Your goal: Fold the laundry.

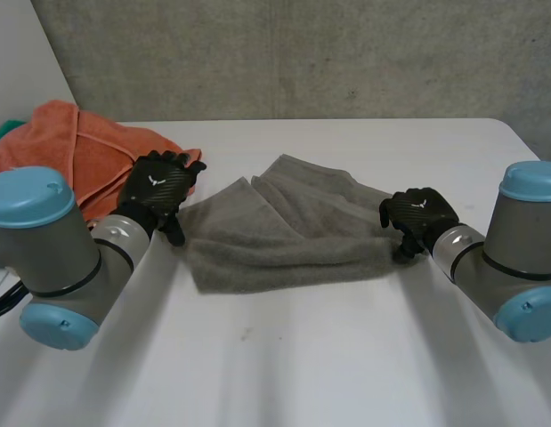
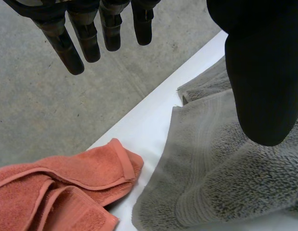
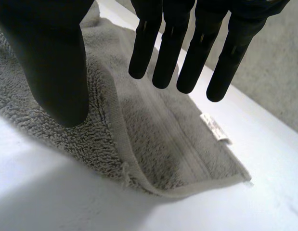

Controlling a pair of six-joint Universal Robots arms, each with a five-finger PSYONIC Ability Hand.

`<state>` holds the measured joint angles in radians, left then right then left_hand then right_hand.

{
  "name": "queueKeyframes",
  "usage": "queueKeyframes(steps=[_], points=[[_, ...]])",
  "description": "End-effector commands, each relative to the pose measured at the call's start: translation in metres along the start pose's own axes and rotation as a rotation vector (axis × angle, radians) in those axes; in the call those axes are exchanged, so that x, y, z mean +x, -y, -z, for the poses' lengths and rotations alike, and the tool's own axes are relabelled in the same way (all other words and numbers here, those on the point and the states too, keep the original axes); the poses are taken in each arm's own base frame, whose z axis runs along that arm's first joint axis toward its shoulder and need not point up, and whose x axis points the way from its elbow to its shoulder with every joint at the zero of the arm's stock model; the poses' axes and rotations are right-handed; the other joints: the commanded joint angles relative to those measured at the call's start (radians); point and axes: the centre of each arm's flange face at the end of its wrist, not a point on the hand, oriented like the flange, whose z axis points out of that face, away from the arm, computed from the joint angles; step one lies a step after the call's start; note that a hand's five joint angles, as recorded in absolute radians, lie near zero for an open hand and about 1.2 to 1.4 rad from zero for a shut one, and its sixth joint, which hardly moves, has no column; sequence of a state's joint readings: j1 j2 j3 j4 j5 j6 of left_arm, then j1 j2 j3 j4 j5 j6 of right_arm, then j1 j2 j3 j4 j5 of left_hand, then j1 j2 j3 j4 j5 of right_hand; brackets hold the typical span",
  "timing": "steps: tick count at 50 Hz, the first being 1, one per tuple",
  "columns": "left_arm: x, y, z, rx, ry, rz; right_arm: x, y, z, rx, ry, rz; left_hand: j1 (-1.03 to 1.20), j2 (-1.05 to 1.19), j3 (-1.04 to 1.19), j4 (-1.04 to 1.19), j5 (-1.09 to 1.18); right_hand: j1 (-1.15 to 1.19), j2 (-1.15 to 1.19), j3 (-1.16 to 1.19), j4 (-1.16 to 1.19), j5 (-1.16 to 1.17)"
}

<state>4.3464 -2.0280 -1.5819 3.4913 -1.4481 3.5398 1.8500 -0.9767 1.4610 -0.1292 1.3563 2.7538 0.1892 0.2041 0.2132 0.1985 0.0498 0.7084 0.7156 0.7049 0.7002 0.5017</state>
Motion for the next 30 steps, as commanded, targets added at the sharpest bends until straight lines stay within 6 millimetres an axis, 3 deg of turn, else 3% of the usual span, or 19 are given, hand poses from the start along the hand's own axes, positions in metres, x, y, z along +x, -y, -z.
queueKeyframes(steps=[1, 8, 13, 17, 24, 30], points=[[-0.006, 0.012, -0.006, 0.042, 0.007, -0.012, 0.006, 0.007, -0.003, 0.004, -0.021, -0.064, -0.015, -0.03, -0.039, -0.024, -0.05, 0.686, 0.679, 0.69, 0.694, 0.718], [-0.013, 0.036, -0.025, 0.117, -0.028, 0.007, 0.009, 0.038, 0.01, 0.082, -0.015, -0.074, -0.015, -0.03, -0.039, -0.024, -0.05, 0.688, 0.681, 0.691, 0.696, 0.72], [-0.003, 0.051, -0.04, 0.111, -0.179, 0.01, -0.006, 0.094, 0.047, 0.242, 0.043, 0.005, -0.015, -0.03, -0.039, -0.024, -0.05, 0.688, 0.681, 0.691, 0.696, 0.72], [0.01, 0.057, -0.051, 0.088, -0.29, 0.021, -0.014, 0.125, 0.07, 0.353, 0.079, 0.037, -0.015, -0.03, -0.039, -0.024, -0.05, 0.688, 0.681, 0.691, 0.696, 0.72], [0.044, 0.045, -0.062, -0.048, -0.45, 0.045, -0.024, 0.154, 0.09, 0.466, 0.136, 0.052, 0.033, 0.018, 0.009, 0.024, -0.002, 0.688, 0.681, 0.691, 0.696, 0.72], [0.065, 0.033, -0.057, -0.149, -0.515, 0.002, -0.03, 0.168, 0.094, 0.528, 0.14, 0.063, 0.115, 0.1, 0.091, 0.106, 0.08, 0.688, 0.681, 0.691, 0.696, 0.72]])
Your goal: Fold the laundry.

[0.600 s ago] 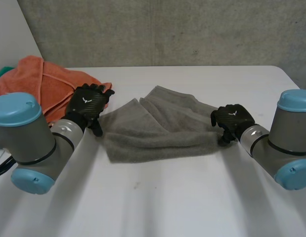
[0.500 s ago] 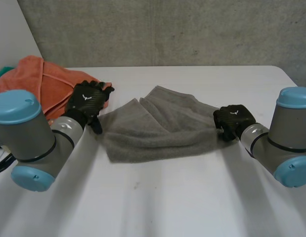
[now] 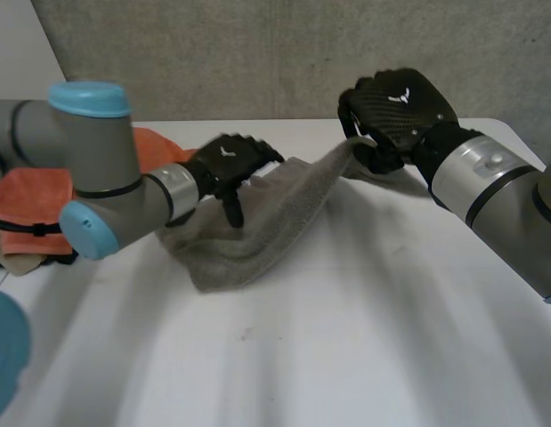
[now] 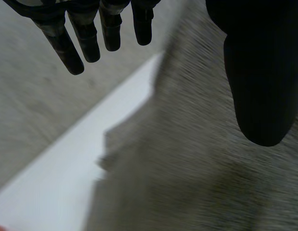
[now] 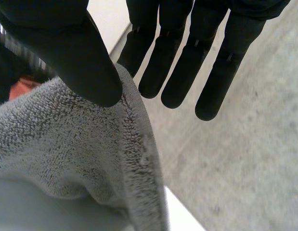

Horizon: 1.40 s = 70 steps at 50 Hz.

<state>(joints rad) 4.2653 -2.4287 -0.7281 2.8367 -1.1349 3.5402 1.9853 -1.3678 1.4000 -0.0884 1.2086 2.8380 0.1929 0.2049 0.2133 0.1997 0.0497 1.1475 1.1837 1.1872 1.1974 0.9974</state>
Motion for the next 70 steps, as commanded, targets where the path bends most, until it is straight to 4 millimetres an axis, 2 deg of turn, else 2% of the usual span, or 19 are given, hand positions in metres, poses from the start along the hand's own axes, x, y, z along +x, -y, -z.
queueKeyframes(steps=[1, 9, 12, 13, 17, 23, 25, 29, 32, 38, 44, 51, 54, 56, 59, 60, 62, 67, 70], points=[[0.023, -0.017, -0.008, -0.127, -0.075, -0.024, -0.003, 0.016, -0.004, 0.072, 0.005, 0.012, 0.152, 0.14, 0.132, 0.145, 0.121, 0.249, 0.213, 0.209, 0.199, 0.224], [0.031, -0.025, -0.019, -0.117, -0.048, -0.074, 0.01, 0.003, -0.022, 0.056, -0.035, 0.002, 0.481, 0.469, 0.46, 0.474, 0.45, 0.249, 0.213, 0.209, 0.199, 0.224], [0.03, -0.022, -0.022, -0.093, -0.034, -0.099, 0.014, -0.002, -0.03, 0.05, -0.051, -0.002, 1.155, 1.143, 1.134, 1.148, 1.123, 0.249, 0.213, 0.209, 0.199, 0.224], [0.028, -0.019, -0.024, -0.078, -0.022, -0.109, 0.014, -0.004, -0.032, 0.048, -0.055, -0.003, 1.203, 1.191, 1.182, 1.196, 1.172, 0.249, 0.213, 0.209, 0.199, 0.224], [0.003, 0.01, -0.029, 0.035, 0.155, -0.156, 0.022, -0.006, -0.048, 0.059, -0.105, 0.005, 1.203, 1.191, 1.183, 1.197, 1.172, 0.249, 0.213, 0.209, 0.199, 0.224], [-0.047, 0.092, -0.012, 0.35, 0.535, -0.169, 0.042, 0.008, -0.073, 0.142, -0.236, 0.039, 1.203, 1.191, 1.183, 1.197, 1.172, 0.249, 0.213, 0.209, 0.199, 0.224], [-0.055, 0.122, 0.0, 0.46, 0.596, -0.172, 0.05, 0.019, -0.082, 0.21, -0.296, 0.067, 1.203, 1.191, 1.183, 1.197, 1.172, 0.249, 0.213, 0.209, 0.199, 0.224], [-0.057, 0.152, 0.024, 0.527, 0.635, -0.177, 0.056, 0.039, -0.09, 0.317, -0.357, 0.109, 1.203, 1.191, 1.183, 1.197, 1.172, 0.249, 0.213, 0.209, 0.199, 0.224], [-0.054, 0.157, 0.038, 0.499, 0.646, -0.167, 0.05, 0.047, -0.09, 0.35, -0.348, 0.128, 1.203, 1.191, 1.183, 1.197, 1.172, 0.249, 0.213, 0.209, 0.199, 0.224], [-0.033, 0.126, 0.055, 0.321, 0.591, -0.129, 0.021, 0.021, -0.078, 0.215, -0.235, 0.12, 1.203, 1.191, 1.183, 1.197, 1.172, 0.249, 0.213, 0.209, 0.199, 0.224], [0.002, 0.043, 0.055, 0.029, 0.491, -0.08, -0.021, -0.049, -0.05, -0.091, -0.075, 0.115, 1.203, 1.191, 1.183, 1.197, 1.172, 0.249, 0.213, 0.209, 0.199, 0.224], [0.033, -0.024, 0.054, -0.215, 0.43, 0.009, -0.052, -0.12, -0.033, -0.308, 0.031, 0.111, 0.943, 0.931, 0.923, 0.937, 0.912, 0.249, 0.213, 0.209, 0.199, 0.224], [0.038, -0.031, 0.056, -0.26, 0.419, 0.046, -0.053, -0.13, -0.036, -0.32, 0.026, 0.105, 0.691, 0.679, 0.671, 0.684, 0.66, 0.222, 0.186, 0.183, 0.172, 0.198], [0.042, -0.031, 0.062, -0.298, 0.403, 0.076, -0.052, -0.133, -0.037, -0.326, 0.013, 0.082, 0.239, 0.227, 0.219, 0.232, 0.208, -0.29, -0.326, -0.329, -0.34, -0.314], [0.04, -0.023, 0.072, -0.338, 0.397, 0.093, -0.046, -0.127, -0.037, -0.321, -0.018, 0.042, 0.007, -0.005, -0.014, 0.0, -0.025, -0.894, -0.93, -0.933, -0.944, -0.918], [0.039, -0.02, 0.075, -0.339, 0.396, 0.096, -0.045, -0.125, -0.036, -0.319, -0.024, 0.029, -0.018, -0.03, -0.039, -0.025, -0.05, -0.973, -1.009, -1.013, -1.023, -0.997], [0.034, -0.012, 0.081, -0.337, 0.409, 0.099, -0.04, -0.117, -0.035, -0.306, -0.035, -0.002, -0.018, -0.03, -0.039, -0.025, -0.05, -0.973, -1.009, -1.013, -1.023, -0.997], [-0.013, 0.008, 0.099, -0.27, 0.51, 0.108, -0.004, -0.079, -0.024, -0.25, -0.134, -0.105, -0.018, -0.03, -0.039, -0.025, -0.05, -0.973, -1.009, -1.013, -1.023, -0.997], [-0.033, 0.011, 0.104, -0.25, 0.53, 0.099, 0.009, -0.072, -0.017, -0.257, -0.167, -0.149, -0.018, -0.03, -0.039, -0.025, -0.05, -0.973, -1.009, -1.013, -1.023, -0.997]])
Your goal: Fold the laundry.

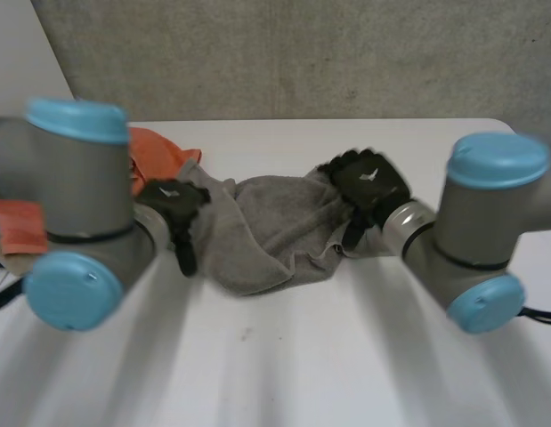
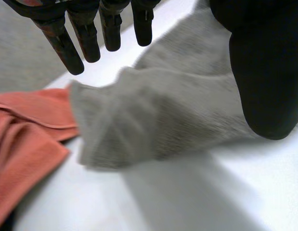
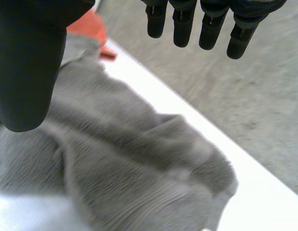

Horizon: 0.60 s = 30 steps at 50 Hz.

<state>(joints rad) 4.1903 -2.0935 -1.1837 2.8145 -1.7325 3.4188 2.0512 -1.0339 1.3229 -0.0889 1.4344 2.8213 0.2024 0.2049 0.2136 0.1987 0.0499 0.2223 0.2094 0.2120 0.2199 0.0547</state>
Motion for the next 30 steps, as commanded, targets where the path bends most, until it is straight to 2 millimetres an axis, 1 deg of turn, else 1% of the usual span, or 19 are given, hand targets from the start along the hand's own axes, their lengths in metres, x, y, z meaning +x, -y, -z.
queueKeyframes(steps=[1, 4, 5, 7, 8, 10, 11, 12, 15, 16, 19, 20, 25, 30], points=[[-0.06, 0.02, -0.004, 0.08, 0.068, 0.003, 0.04, 0.024, 0.025, -0.004, -0.083, -0.146, -0.028, -0.03, -0.039, -0.024, -0.05, -0.048, -0.035, -0.038, -0.045, -0.055], [-0.07, 0.019, -0.012, 0.102, 0.037, -0.039, 0.044, 0.014, 0.029, -0.067, -0.083, -0.158, -0.028, -0.03, -0.039, -0.024, -0.05, -0.048, -0.035, -0.038, -0.045, -0.055], [-0.074, 0.017, -0.018, 0.119, -0.001, -0.076, 0.044, 0.011, 0.03, -0.085, -0.079, -0.157, -0.022, -0.024, -0.033, -0.018, -0.044, -0.048, -0.035, -0.038, -0.045, -0.055], [-0.076, 0.015, -0.024, 0.14, -0.042, -0.119, 0.045, 0.005, 0.032, -0.114, -0.073, -0.149, 0.008, 0.006, -0.003, 0.012, -0.014, -0.048, -0.035, -0.038, -0.045, -0.055], [-0.076, 0.012, -0.032, 0.158, -0.09, -0.161, 0.044, -0.002, 0.033, -0.14, -0.064, -0.138, 0.049, 0.046, 0.038, 0.052, 0.027, -0.048, -0.035, -0.038, -0.045, -0.055], [-0.074, 0.008, -0.04, 0.173, -0.136, -0.197, 0.042, -0.01, 0.034, -0.164, -0.055, -0.125, 0.099, 0.096, 0.088, 0.103, 0.077, -0.048, -0.035, -0.038, -0.045, -0.055], [-0.072, 0.008, -0.043, 0.183, -0.16, -0.213, 0.042, -0.013, 0.033, -0.174, -0.051, -0.113, 0.117, 0.114, 0.105, 0.12, 0.094, -0.042, -0.029, -0.032, -0.04, -0.049], [-0.067, 0.004, -0.051, 0.199, -0.207, -0.246, 0.04, -0.02, 0.033, -0.191, -0.042, -0.097, 0.175, 0.172, 0.164, 0.179, 0.153, -0.024, -0.012, -0.014, -0.022, -0.031], [-0.057, 0.002, -0.061, 0.227, -0.271, -0.283, 0.039, -0.028, 0.031, -0.208, -0.035, -0.074, 0.319, 0.316, 0.308, 0.323, 0.297, -0.021, -0.008, -0.011, -0.019, -0.028], [-0.051, 0.002, -0.067, 0.251, -0.303, -0.306, 0.038, -0.032, 0.03, -0.214, -0.034, -0.068, 0.354, 0.352, 0.343, 0.358, 0.332, -0.018, -0.006, -0.008, -0.016, -0.025], [-0.041, 0.004, -0.076, 0.274, -0.332, -0.33, 0.037, -0.038, 0.029, -0.22, -0.033, -0.074, 0.387, 0.384, 0.375, 0.39, 0.365, -0.001, 0.012, 0.009, 0.002, -0.008], [-0.035, 0.005, -0.082, 0.283, -0.34, -0.338, 0.036, -0.04, 0.028, -0.221, -0.034, -0.081, 0.41, 0.408, 0.399, 0.414, 0.388, -0.001, 0.012, 0.009, 0.002, -0.008], [-0.018, 0.012, -0.097, 0.307, -0.344, -0.36, 0.034, -0.045, 0.028, -0.217, -0.036, -0.09, 0.448, 0.446, 0.437, 0.452, 0.426, -0.001, 0.012, 0.009, 0.002, -0.008], [-0.005, 0.014, -0.113, 0.31, -0.328, -0.379, 0.033, -0.048, 0.028, -0.206, -0.037, -0.085, 0.405, 0.402, 0.393, 0.408, 0.383, -0.001, 0.012, 0.009, 0.002, -0.008]])
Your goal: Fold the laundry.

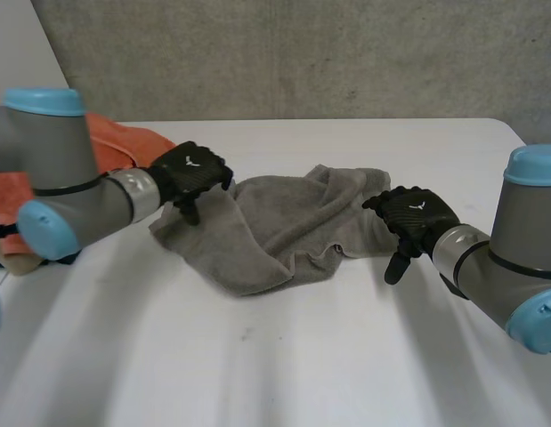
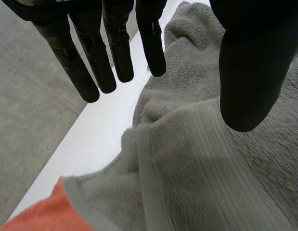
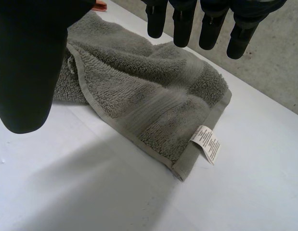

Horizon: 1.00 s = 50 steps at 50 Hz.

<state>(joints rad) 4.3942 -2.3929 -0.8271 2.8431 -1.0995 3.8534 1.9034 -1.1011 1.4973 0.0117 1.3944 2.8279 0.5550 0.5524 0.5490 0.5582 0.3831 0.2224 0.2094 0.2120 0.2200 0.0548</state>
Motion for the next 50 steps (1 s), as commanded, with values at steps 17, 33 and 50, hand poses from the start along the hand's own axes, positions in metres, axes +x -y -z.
queueKeyframes(steps=[17, 33, 50], points=[[0.019, -0.026, -0.059, -0.093, 0.032, -0.104, 0.003, -0.006, -0.004, 0.034, -0.021, 0.003, 0.04, 0.043, 0.046, 0.037, 0.037, -0.001, 0.012, 0.009, 0.002, -0.008], [0.021, -0.034, -0.065, -0.103, 0.052, -0.217, 0.014, -0.004, -0.007, 0.044, -0.047, 0.001, 0.726, 0.729, 0.732, 0.723, 0.723, -0.001, 0.012, 0.009, 0.002, -0.008], [-0.029, 0.074, 0.023, -0.055, 0.326, -0.214, 0.014, 0.005, -0.002, 0.041, -0.019, -0.015, 0.841, 0.844, 0.847, 0.838, 0.839, -0.048, -0.035, -0.038, -0.045, -0.055]])
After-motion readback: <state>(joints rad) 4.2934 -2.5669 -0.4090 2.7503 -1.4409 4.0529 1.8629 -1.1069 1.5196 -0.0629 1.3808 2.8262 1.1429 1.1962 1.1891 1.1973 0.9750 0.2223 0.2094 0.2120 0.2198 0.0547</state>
